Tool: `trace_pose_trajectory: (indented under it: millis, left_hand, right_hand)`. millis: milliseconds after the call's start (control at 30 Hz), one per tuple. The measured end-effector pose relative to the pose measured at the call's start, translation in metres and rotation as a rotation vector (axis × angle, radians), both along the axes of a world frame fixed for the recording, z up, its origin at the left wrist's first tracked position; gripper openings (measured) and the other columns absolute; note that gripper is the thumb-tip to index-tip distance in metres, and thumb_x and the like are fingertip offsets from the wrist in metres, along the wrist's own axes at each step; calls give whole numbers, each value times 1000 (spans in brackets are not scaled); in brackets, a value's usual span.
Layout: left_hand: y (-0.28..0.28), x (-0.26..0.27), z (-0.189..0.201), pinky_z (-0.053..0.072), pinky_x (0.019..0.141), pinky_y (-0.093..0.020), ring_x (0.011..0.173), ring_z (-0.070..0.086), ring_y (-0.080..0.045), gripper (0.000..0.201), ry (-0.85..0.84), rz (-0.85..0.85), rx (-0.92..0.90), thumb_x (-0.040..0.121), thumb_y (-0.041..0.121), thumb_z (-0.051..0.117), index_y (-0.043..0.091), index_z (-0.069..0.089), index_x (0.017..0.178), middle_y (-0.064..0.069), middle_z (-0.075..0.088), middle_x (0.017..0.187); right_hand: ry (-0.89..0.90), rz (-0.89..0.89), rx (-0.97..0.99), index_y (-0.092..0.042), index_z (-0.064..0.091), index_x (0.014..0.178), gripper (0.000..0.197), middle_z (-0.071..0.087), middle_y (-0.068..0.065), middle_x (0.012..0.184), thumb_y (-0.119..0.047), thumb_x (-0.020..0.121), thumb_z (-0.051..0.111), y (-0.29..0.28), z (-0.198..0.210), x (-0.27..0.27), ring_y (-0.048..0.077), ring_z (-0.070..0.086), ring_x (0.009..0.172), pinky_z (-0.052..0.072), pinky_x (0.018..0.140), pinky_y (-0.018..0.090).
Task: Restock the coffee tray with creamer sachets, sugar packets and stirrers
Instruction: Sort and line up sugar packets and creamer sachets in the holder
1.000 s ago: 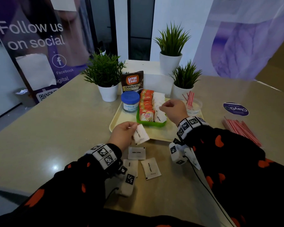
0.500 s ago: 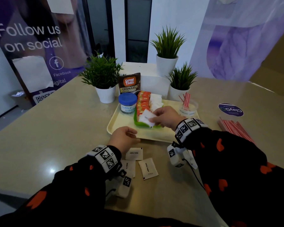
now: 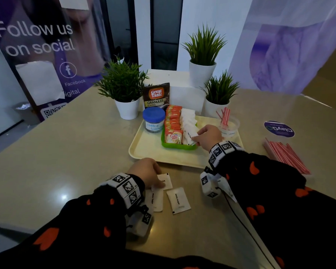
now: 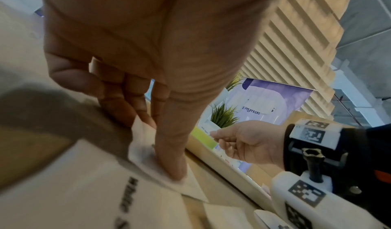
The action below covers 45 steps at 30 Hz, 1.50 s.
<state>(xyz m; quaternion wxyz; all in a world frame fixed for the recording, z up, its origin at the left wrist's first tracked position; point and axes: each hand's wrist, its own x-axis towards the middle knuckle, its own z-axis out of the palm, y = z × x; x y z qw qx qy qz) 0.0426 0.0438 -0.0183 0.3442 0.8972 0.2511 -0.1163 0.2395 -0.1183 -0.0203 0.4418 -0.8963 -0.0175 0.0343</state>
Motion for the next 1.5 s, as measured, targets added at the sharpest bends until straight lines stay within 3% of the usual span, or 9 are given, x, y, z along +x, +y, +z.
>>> trace_pose_trajectory:
  millis: [200, 367, 467, 667, 833, 900, 967, 1167, 1500]
  left_hand:
    - [1, 1, 2, 57, 75, -29, 84, 67, -12, 26, -34, 25, -60, 75, 29, 87, 26, 72, 96, 4, 70, 94]
    - [2, 3, 1, 54, 68, -28, 83, 66, -15, 10, -209, 73, -189, 87, 30, 75, 22, 76, 93, 2, 72, 89]
    - [-3, 4, 3, 55, 70, -32, 81, 65, -19, 13, -321, 121, -316, 93, 26, 69, 17, 77, 99, -2, 72, 87]
    - [-11, 5, 12, 54, 53, -23, 73, 66, -16, 22, -380, 230, -556, 104, 16, 49, 10, 65, 119, -11, 71, 98]
    - [-5, 6, 8, 55, 56, -21, 74, 68, -12, 24, -335, 263, -453, 94, 15, 67, 15, 59, 116, -5, 72, 94]
    - [2, 7, 5, 56, 73, -27, 87, 66, -14, 35, -195, 157, -259, 80, 23, 82, 21, 63, 109, 0, 70, 100]
    - [3, 3, 5, 51, 70, -25, 88, 61, -10, 41, -20, 46, -82, 69, 30, 90, 27, 65, 102, 5, 65, 102]
    - [1, -6, 18, 64, 68, -38, 75, 71, -17, 68, 253, -128, 91, 41, 37, 102, 28, 63, 97, 5, 67, 96]
    - [7, -1, 20, 63, 76, -41, 75, 76, -21, 39, 276, -175, 91, 59, 26, 97, 17, 74, 91, -1, 77, 79]
  right_hand:
    - [-68, -3, 11, -16, 53, 78, 36, 58, 2, 79, -26, 75, 87, -4, 4, -13, 22, 56, 79, 45, 70, 34]
    - [-79, 298, 119, -13, 55, 67, 35, 55, -1, 65, -23, 77, 88, 8, 9, -39, 15, 51, 63, 44, 60, 29]
    - [59, 512, 169, -1, 69, 81, 33, 63, 4, 70, -29, 78, 87, 12, 14, -56, 14, 57, 62, 46, 53, 24]
    - [254, 705, 48, -9, 76, 106, 29, 78, 7, 93, -21, 81, 84, 14, 17, -69, 12, 67, 75, 48, 56, 21]
    - [214, 600, 123, -2, 72, 105, 20, 76, 12, 89, -11, 88, 76, 16, 17, -66, 12, 66, 67, 45, 53, 22]
    - [165, 488, 171, -3, 72, 104, 16, 71, 10, 84, -10, 89, 73, 16, 19, -60, 14, 62, 65, 42, 51, 24]
    - [124, 348, 243, -2, 72, 101, 14, 68, 12, 84, -9, 88, 72, 15, 19, -50, 19, 59, 68, 42, 51, 27]
    - [28, 0, 358, -8, 62, 103, 12, 67, 9, 94, -12, 92, 58, 7, 20, -20, 23, 69, 75, 63, 65, 40]
    - [-98, 20, -34, -10, 68, 109, 26, 68, 8, 109, -17, 85, 76, 5, 5, -8, 26, 64, 102, 51, 92, 37]
